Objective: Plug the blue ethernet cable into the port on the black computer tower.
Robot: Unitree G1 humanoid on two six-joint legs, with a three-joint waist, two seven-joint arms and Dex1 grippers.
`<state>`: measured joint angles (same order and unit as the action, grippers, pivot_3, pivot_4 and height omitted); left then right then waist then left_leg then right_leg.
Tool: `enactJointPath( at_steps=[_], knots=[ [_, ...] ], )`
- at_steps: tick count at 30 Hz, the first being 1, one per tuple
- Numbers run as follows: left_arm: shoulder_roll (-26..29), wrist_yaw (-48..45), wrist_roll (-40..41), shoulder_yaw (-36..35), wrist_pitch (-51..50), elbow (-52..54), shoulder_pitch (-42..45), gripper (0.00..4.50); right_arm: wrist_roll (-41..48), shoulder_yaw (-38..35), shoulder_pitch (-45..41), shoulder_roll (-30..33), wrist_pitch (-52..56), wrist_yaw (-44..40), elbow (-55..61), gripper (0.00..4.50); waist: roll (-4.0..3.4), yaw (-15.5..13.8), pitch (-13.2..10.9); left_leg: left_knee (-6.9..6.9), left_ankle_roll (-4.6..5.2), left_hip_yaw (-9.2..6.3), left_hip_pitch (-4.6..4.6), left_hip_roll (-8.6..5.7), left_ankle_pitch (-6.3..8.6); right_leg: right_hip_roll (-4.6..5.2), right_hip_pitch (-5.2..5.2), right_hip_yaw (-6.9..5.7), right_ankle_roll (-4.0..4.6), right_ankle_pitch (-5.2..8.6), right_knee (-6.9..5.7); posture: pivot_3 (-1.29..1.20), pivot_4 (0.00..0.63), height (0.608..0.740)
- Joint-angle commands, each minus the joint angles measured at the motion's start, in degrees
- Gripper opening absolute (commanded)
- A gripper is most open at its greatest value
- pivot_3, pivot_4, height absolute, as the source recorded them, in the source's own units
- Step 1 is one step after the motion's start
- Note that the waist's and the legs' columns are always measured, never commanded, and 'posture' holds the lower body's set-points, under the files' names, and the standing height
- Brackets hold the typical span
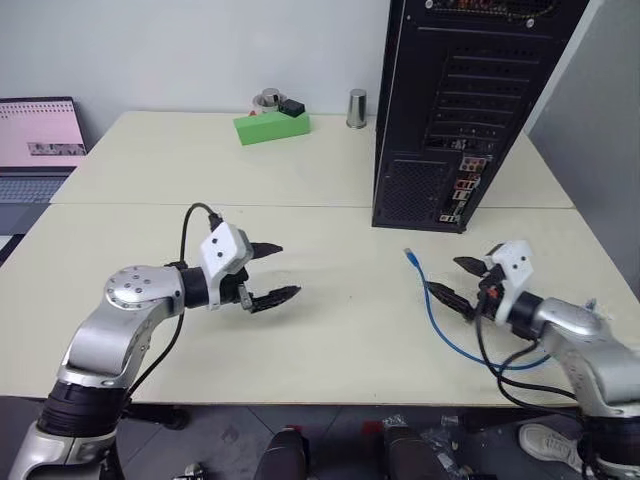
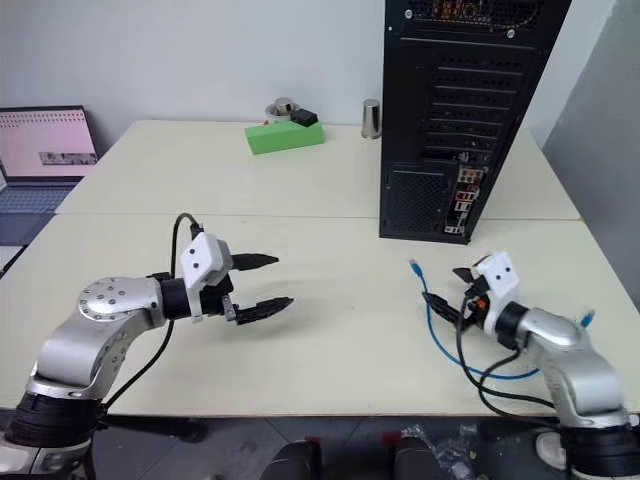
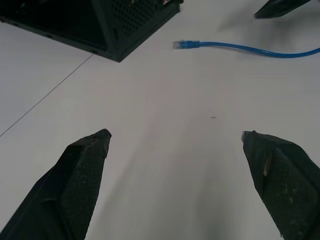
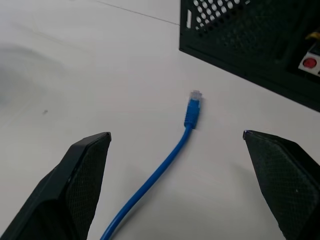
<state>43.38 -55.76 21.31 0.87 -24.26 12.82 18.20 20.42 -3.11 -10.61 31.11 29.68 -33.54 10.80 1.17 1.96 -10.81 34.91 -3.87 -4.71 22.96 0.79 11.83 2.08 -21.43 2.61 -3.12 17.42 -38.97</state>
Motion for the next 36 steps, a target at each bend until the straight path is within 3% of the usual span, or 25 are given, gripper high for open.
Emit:
enactJointPath(
  at_steps=[1,5,11,16,30,36],
  knots=[
    [-0.5,-0.6,-0.8,0.9,1.5,0.8,2.0,4.50,-5.1,2.5,-3.1,-3.3,-4.7,3.6,-5.8,4.49,0.00,0.0,0.0,0.00,0.00,0.00,0.00,0.00,0.00,0.00,-0.01,0.00,0.00,0.00,0.00,0.00,0.150,0.740],
    [-0.8,-1.2,-1.2,2.0,2.0,0.4,3.1,4.50,-8.5,3.6,-6.6,-7.0,-8.5,6.4,-13.4,4.49,-0.01,0.1,0.0,0.00,0.00,0.01,0.00,0.00,0.00,-0.01,-0.02,0.01,0.00,0.00,-0.02,0.00,0.150,0.740],
    [-0.9,-1.5,-1.3,1.9,1.9,0.8,3.0,4.50,-10.3,5.0,-8.0,-8.1,-7.0,6.3,-15.4,4.49,-0.01,0.1,0.0,0.00,0.00,0.00,0.00,0.00,0.00,-0.01,-0.01,0.00,0.01,0.00,-0.02,0.00,0.150,0.740],
    [-0.9,-1.4,-1.1,1.6,1.7,1.0,2.7,4.50,-10.0,4.9,-7.7,-7.5,-3.5,5.2,-13.7,3.60,-0.01,0.1,0.0,0.00,0.00,-0.01,-0.03,0.01,0.00,-0.03,0.01,0.00,0.01,0.00,-0.04,0.00,0.150,0.740],
    [-2.1,-4.2,-0.7,3.2,1.6,-2.7,5.1,4.50,-8.1,4.4,-8.5,-6.9,1.2,1.6,-11.9,0.08,0.00,0.0,0.0,0.01,0.00,-0.01,-0.03,0.01,0.00,-0.02,0.01,-0.01,0.01,0.00,-0.04,0.00,0.150,0.740],
    [-4.0,-6.7,-3.4,6.7,5.2,-8.3,9.0,4.50,-6.8,8.7,-11.3,-2.8,2.5,-6.9,-7.0,0.03,0.00,0.1,0.0,0.01,0.00,-0.01,-0.02,0.01,0.00,-0.03,-0.01,-0.02,0.01,0.00,-0.04,0.00,0.150,0.740]
  ],
)
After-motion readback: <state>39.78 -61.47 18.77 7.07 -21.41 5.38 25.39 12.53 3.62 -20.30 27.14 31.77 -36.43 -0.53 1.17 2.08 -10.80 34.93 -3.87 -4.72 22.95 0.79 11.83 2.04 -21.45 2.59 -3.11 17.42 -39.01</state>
